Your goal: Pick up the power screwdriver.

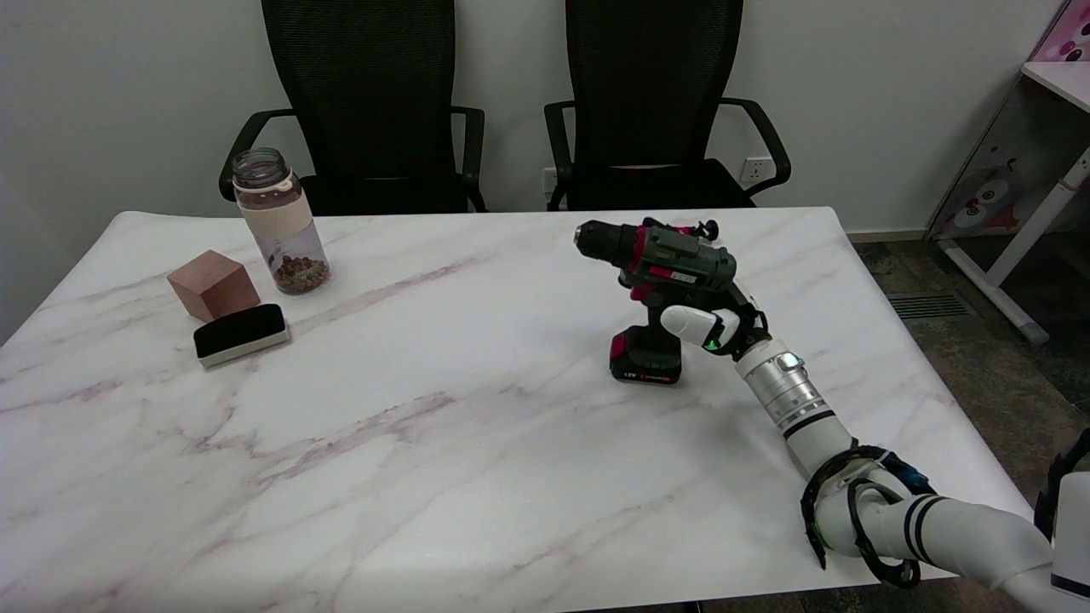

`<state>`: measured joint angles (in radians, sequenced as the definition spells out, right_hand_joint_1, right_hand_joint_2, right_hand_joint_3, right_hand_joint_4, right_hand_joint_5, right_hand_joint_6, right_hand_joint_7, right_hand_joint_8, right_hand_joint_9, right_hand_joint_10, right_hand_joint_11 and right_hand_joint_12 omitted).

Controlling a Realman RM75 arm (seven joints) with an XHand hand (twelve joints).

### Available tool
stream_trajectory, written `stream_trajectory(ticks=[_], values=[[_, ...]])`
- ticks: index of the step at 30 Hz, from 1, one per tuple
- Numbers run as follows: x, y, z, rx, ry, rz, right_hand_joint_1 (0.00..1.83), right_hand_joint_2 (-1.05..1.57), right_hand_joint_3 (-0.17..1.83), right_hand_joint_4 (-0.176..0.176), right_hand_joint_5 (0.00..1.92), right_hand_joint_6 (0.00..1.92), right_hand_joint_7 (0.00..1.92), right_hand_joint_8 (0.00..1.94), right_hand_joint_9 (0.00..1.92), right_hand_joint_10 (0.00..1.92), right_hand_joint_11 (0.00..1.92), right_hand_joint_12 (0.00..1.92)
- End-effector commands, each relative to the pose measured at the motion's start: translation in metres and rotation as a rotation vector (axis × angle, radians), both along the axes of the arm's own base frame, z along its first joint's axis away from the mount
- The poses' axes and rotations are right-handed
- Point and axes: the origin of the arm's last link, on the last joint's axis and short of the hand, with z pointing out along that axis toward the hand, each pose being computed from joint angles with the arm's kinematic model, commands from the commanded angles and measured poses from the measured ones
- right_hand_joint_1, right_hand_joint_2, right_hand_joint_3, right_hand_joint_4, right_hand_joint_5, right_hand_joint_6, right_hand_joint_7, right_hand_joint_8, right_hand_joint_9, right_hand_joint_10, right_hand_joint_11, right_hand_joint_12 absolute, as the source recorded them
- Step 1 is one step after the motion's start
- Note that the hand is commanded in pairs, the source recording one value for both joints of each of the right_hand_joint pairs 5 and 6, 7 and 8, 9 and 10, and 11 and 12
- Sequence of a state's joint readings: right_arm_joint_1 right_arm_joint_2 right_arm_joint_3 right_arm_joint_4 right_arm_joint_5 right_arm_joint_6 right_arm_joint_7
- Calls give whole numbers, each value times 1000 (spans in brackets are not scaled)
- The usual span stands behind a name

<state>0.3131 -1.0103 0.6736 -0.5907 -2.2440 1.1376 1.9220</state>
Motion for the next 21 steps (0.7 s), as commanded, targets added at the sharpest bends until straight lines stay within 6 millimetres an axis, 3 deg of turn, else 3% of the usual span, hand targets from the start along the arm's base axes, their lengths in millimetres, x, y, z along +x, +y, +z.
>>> stream_trajectory(ticks=[1, 12, 21], values=[[-6, 0, -4, 18, 7, -34, 1180, -103, 829, 176, 379, 379, 379, 379, 572, 572, 539, 539], [-6, 0, -4, 19, 9, -38, 1182, -124, 852, 176, 382, 382, 382, 382, 563, 563, 544, 544], [-6, 0, -2, 6, 3, -39, 1214, -89, 1074, 176, 423, 423, 423, 423, 843, 843, 1091, 1091]])
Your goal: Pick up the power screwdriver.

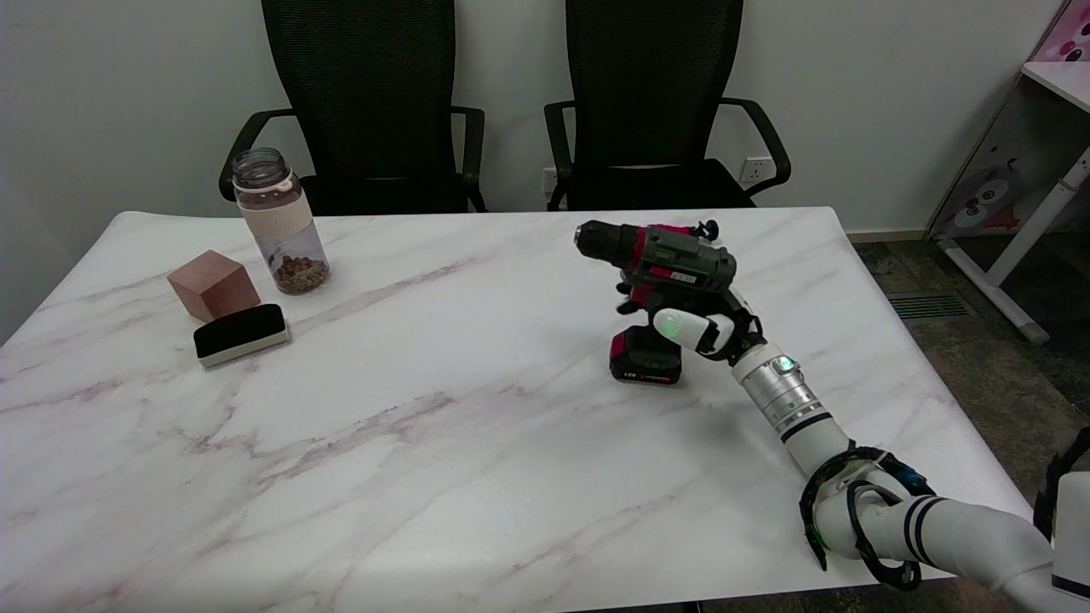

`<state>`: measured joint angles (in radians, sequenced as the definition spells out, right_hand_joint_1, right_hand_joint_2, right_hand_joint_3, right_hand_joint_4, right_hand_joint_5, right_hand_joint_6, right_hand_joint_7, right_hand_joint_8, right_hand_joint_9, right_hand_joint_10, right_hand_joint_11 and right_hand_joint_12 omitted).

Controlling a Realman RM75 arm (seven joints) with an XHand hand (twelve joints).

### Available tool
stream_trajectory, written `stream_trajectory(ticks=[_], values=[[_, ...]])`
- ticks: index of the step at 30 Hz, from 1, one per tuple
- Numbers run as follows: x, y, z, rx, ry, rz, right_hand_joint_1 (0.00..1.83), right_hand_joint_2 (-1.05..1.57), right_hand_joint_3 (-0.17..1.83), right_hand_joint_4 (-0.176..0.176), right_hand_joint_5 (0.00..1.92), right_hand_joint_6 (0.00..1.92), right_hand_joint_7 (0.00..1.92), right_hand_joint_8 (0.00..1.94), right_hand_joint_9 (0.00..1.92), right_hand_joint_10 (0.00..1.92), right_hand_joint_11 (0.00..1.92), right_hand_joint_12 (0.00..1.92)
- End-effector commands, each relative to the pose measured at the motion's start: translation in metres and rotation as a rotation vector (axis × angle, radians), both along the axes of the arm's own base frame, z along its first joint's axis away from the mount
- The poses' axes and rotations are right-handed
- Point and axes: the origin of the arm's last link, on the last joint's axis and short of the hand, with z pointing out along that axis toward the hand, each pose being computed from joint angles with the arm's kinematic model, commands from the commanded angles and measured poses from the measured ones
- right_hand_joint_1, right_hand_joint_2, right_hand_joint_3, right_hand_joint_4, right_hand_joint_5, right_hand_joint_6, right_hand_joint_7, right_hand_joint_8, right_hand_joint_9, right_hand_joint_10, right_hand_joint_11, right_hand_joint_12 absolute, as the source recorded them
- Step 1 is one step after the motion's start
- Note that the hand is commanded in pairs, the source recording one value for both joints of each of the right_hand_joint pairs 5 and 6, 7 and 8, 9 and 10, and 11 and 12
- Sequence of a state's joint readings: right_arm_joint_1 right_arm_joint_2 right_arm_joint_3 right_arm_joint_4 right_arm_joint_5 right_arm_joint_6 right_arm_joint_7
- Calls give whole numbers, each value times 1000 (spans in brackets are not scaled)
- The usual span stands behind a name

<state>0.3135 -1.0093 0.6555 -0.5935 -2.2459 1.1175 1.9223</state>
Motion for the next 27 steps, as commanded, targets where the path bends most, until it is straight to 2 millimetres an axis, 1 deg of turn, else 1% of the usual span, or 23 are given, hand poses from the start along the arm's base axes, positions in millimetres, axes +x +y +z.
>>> stream_trajectory(ticks=[1, 5, 9, 14, 17, 21, 25, 27], values=[[-2, -1, 2, -9, -3, -14, 1216, -83, 1078, 176, 429, 429, 429, 429, 859, 859, 1122, 1122], [-2, -1, 3, -13, -2, -16, 1221, -61, 1073, 176, 438, 438, 438, 438, 876, 876, 1150, 1150], [-1, -3, 4, -17, -2, -19, 1229, -4, 1093, 176, 459, 459, 459, 459, 936, 936, 1250, 1250], [0, -7, 4, -20, -2, -22, 1240, 30, 1191, 176, 487, 487, 487, 487, 1037, 1037, 1363, 1363], [2, -9, 5, -22, -2, -22, 1249, 49, 1288, 176, 521, 521, 521, 521, 1144, 1144, 1433, 1433], [3, -12, 5, -22, -2, -21, 1254, 72, 1376, 176, 568, 568, 568, 568, 1254, 1254, 1467, 1467], [3, -14, 5, -21, 2, -28, 1261, 63, 1416, 176, 595, 595, 595, 595, 1312, 1312, 1484, 1484], [3, -15, 4, -20, 2, -32, 1260, 62, 1415, 176, 643, 643, 643, 643, 1323, 1323, 1492, 1492]])
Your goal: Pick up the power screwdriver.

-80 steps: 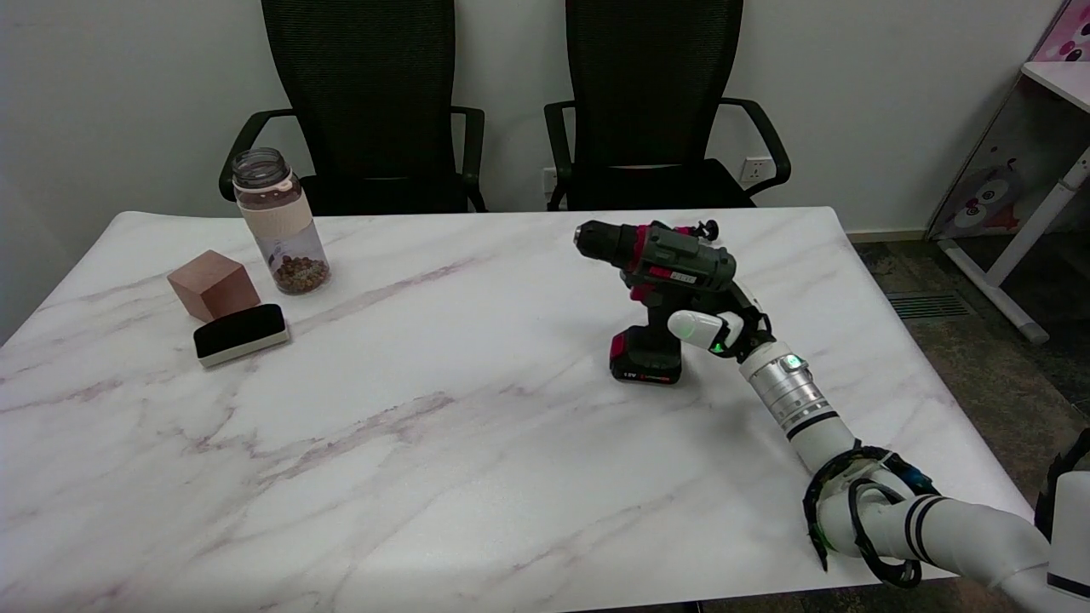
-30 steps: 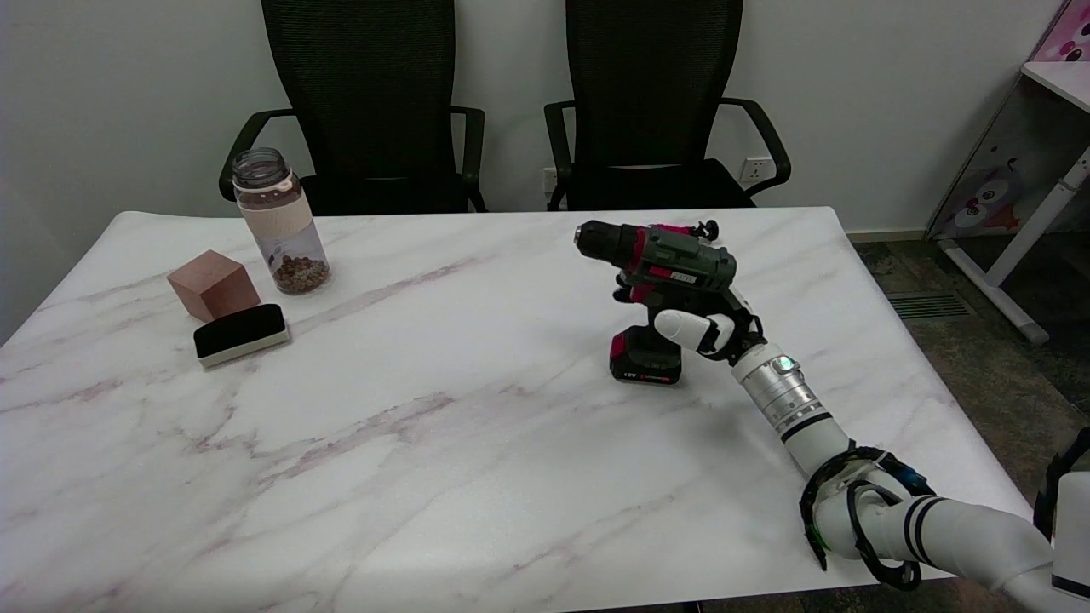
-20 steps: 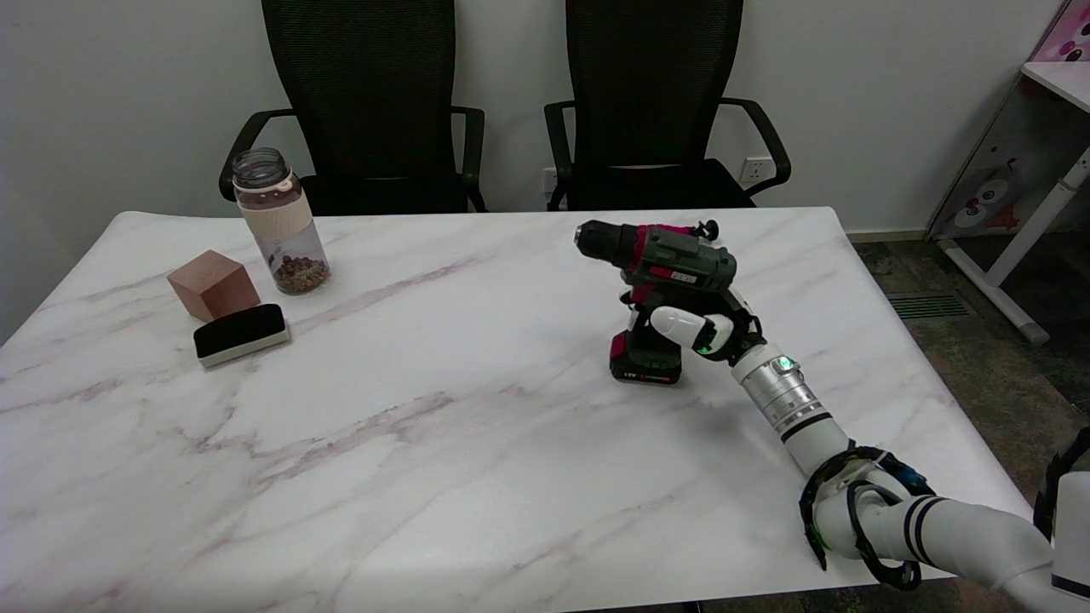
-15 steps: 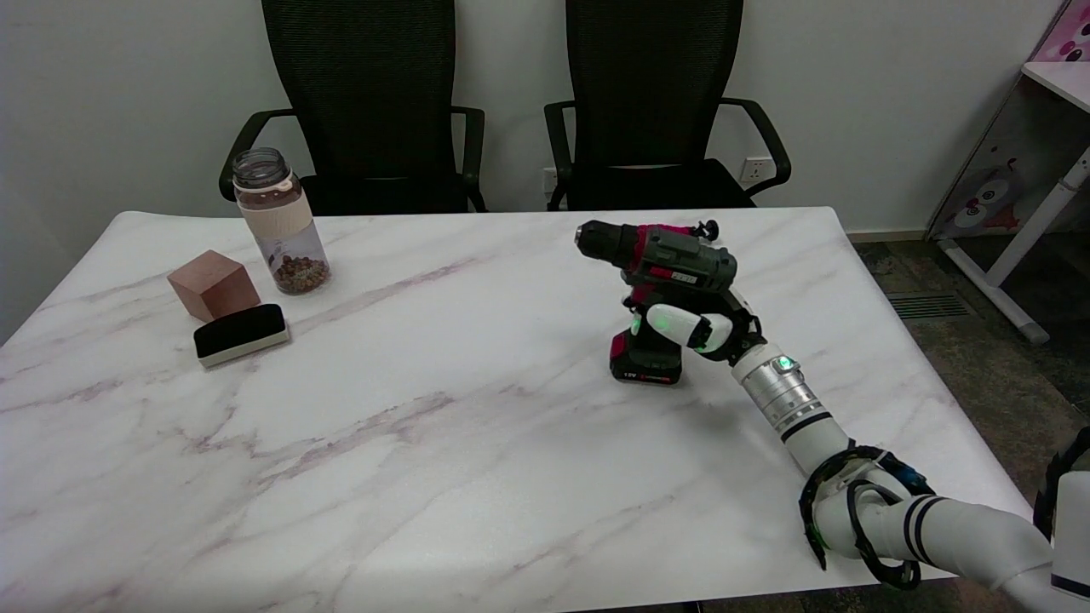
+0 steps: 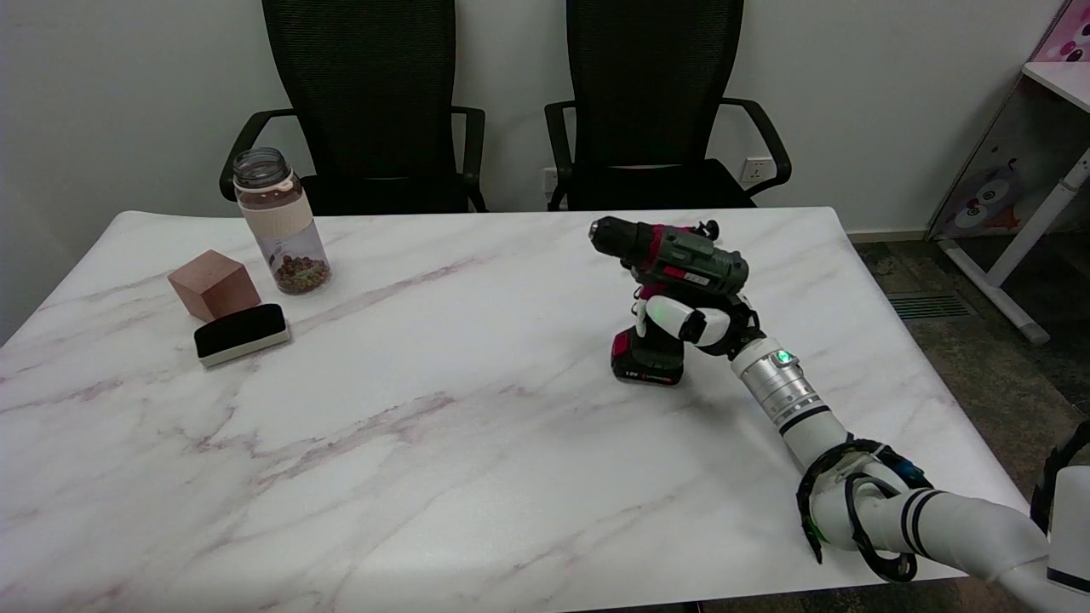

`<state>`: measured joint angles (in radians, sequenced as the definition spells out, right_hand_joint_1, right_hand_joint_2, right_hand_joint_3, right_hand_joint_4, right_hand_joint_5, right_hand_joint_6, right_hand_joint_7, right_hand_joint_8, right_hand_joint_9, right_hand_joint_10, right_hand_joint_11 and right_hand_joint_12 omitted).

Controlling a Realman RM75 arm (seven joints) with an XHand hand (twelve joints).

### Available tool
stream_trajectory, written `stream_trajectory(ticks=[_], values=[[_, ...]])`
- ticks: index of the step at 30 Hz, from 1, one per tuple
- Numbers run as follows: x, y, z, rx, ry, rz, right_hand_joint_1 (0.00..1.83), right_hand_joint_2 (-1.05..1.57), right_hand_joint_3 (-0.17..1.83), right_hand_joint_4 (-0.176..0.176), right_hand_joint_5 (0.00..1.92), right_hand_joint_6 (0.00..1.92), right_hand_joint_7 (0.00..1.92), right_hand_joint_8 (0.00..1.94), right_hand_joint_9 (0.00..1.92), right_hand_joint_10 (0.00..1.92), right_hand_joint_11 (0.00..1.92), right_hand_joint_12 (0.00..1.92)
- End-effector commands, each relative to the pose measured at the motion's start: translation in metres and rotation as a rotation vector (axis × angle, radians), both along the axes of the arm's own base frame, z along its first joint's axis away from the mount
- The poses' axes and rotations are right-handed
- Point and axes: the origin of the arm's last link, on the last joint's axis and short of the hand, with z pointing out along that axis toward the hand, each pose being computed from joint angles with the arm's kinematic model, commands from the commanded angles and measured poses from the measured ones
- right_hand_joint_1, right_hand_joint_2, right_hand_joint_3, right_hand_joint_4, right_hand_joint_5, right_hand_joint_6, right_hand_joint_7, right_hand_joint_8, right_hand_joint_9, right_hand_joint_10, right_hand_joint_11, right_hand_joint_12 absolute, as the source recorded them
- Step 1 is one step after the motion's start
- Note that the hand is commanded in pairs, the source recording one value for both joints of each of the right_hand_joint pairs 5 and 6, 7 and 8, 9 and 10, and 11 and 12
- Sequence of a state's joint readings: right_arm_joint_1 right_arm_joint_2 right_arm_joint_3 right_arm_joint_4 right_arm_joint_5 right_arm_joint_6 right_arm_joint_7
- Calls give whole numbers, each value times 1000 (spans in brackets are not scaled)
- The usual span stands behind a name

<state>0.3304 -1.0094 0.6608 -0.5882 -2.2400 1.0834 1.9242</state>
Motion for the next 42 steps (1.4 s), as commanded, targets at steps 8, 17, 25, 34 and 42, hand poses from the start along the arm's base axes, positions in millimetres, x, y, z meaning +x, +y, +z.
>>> stream_trajectory(ticks=[8, 17, 25, 34, 42], values=[[2, -15, -2, 0, 4, -39, 1260, 42, 1465, 76, 986, 986, 986, 986, 1444, 1444, 1556, 1556], [6, -22, -2, 0, 16, -47, 1223, 77, 1408, 20, 1057, 1057, 1057, 1057, 1644, 1644, 1671, 1671], [8, -27, -5, 9, 23, -47, 1167, -120, 1287, 35, 1025, 1025, 1025, 1025, 1761, 1761, 1733, 1733], [9, -30, -6, 10, 22, -53, 1120, -199, 1150, -14, 1200, 1200, 1200, 1200, 1853, 1853, 1791, 1791], [8, -32, -7, 9, 22, -66, 1067, 241, 1104, 176, 1919, 1919, 1919, 1919, 1914, 1914, 1785, 1785]])
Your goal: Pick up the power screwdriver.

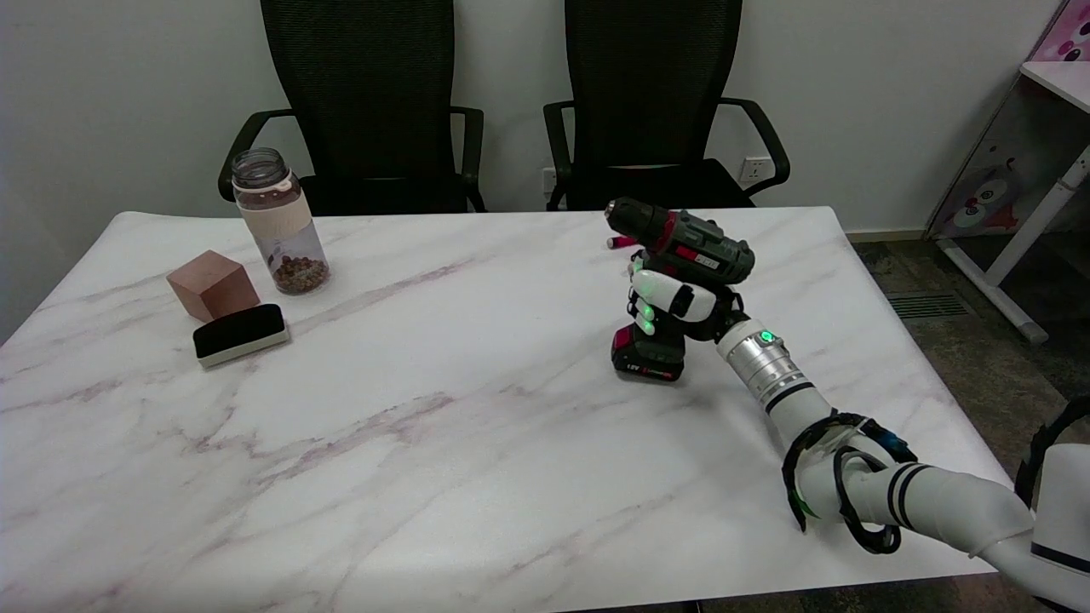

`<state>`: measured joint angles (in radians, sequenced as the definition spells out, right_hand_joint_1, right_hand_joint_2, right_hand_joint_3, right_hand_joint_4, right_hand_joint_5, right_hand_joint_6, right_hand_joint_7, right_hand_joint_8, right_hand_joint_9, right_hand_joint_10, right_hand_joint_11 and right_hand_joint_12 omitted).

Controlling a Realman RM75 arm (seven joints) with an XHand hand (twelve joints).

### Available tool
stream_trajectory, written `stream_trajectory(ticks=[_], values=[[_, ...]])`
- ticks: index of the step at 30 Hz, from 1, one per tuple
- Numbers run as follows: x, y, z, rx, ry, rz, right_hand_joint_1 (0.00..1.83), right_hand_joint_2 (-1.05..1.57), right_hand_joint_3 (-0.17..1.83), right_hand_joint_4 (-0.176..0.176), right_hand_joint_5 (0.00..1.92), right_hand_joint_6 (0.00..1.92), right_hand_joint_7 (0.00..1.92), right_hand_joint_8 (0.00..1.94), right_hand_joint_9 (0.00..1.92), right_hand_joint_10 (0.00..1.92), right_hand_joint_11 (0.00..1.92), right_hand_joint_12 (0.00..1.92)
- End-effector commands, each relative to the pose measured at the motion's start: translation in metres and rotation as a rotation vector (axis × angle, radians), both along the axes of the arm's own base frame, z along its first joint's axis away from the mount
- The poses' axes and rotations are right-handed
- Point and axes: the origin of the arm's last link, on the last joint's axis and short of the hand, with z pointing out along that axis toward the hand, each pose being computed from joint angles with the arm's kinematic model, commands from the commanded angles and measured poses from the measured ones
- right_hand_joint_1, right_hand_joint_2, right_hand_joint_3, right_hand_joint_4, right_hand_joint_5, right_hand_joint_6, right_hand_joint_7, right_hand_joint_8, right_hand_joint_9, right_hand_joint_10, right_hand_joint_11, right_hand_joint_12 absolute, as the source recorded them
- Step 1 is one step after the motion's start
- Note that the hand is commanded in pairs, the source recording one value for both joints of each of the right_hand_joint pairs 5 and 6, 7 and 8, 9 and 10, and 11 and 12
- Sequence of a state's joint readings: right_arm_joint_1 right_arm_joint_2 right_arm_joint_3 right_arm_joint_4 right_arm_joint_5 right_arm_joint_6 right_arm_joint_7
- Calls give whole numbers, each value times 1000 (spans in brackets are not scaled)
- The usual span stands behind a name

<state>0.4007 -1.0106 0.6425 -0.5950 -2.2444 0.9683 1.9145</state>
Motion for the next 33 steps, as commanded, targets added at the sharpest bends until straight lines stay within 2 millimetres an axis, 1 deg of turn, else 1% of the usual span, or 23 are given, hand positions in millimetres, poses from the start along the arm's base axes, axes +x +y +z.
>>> stream_trajectory(ticks=[1, 9, 10, 11, 14, 16, 18, 21, 28, 29, 30, 33], values=[[1, -6, -3, 4, 1, -18, 1071, 296, 1118, 176, 1920, 1920, 1920, 1920, 1919, 1919, 1787, 1787], [2, -8, -3, 3, -5, -17, 1083, 432, 1131, 176, 1920, 1920, 1920, 1920, 1920, 1920, 1796, 1796], [3, -8, -3, 3, -7, -16, 1084, 468, 1140, 135, 1920, 1920, 1920, 1920, 1920, 1920, 1804, 1804], [3, -8, -3, 2, -9, -13, 1085, 500, 1137, 27, 1920, 1920, 1920, 1920, 1920, 1920, 1806, 1806], [9, -10, -7, 12, -17, 9, 1080, 550, 1120, 26, 1920, 1920, 1920, 1920, 1920, 1920, 1826, 1826], [14, -11, -10, 21, -26, 30, 1078, 609, 1068, 26, 1920, 1920, 1920, 1920, 1920, 1920, 1881, 1881], [23, -11, -14, 41, -38, 61, 1075, 685, 998, 26, 1920, 1920, 1920, 1920, 1920, 1920, 1920, 1920], [34, -11, -19, 67, -54, 93, 1073, 786, 921, 28, 1920, 1920, 1920, 1920, 1920, 1920, 1920, 1920], [58, -13, -30, 122, -84, 160, 1069, 912, 867, 32, 1920, 1920, 1920, 1920, 1920, 1920, 1920, 1920], [63, -13, -31, 131, -88, 172, 1068, 929, 866, 37, 1920, 1920, 1920, 1920, 1920, 1920, 1920, 1920], [68, -14, -34, 143, -93, 184, 1061, 943, 864, 171, 1920, 1920, 1920, 1920, 1920, 1920, 1920, 1920], [78, -15, -42, 161, -95, 212, 1057, 972, 855, 176, 1920, 1920, 1920, 1920, 1920, 1920, 1920, 1920]])
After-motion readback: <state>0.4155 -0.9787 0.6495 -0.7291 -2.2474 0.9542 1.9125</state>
